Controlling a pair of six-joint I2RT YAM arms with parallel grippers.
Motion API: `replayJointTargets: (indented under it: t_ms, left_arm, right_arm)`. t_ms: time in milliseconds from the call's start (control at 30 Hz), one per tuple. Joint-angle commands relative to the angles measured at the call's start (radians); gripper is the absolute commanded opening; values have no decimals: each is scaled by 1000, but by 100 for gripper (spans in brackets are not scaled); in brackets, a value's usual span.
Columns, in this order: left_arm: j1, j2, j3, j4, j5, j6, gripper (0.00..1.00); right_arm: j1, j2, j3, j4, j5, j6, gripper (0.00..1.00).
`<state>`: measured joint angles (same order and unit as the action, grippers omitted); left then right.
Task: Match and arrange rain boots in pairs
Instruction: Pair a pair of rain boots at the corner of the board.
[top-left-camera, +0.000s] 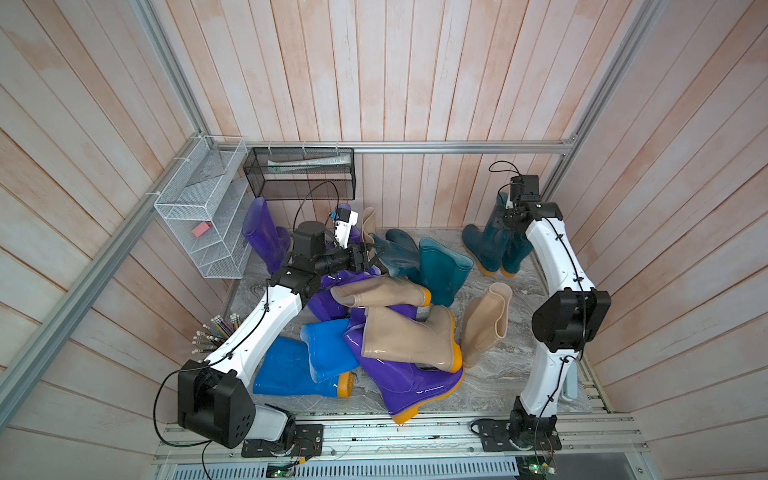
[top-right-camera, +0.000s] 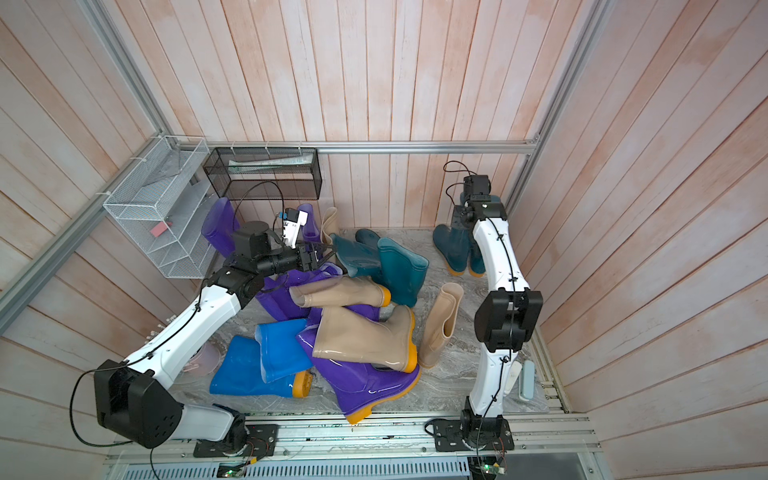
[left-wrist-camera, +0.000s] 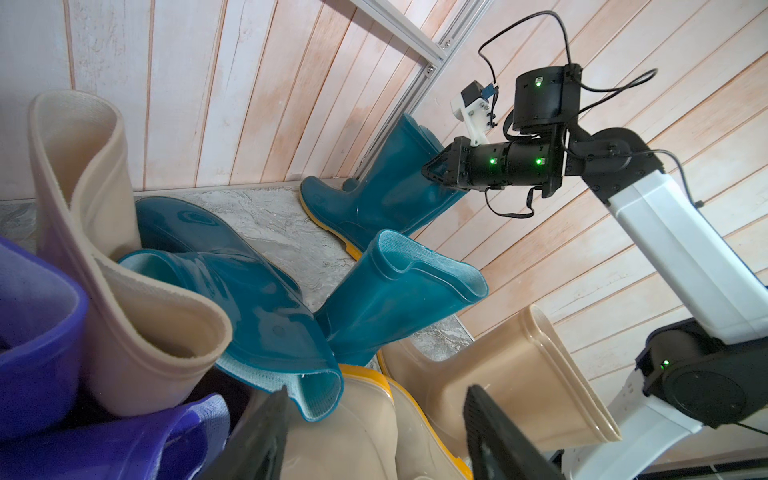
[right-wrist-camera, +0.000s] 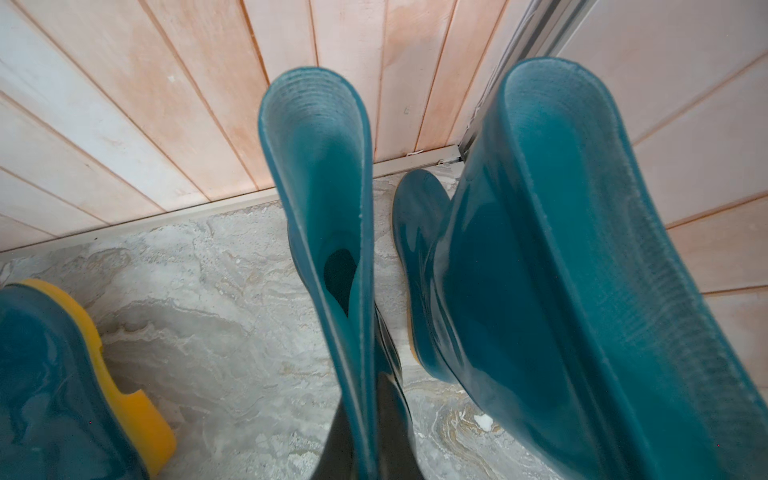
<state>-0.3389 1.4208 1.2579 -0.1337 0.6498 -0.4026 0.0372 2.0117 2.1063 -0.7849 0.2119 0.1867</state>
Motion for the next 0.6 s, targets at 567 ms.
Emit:
replayJointTargets:
  t_ms: [567]
  left_arm:
    - [-3, -16, -15, 12, -9, 22, 69]
  right_arm:
    - [-37, -49, -45, 130, 54, 62, 0]
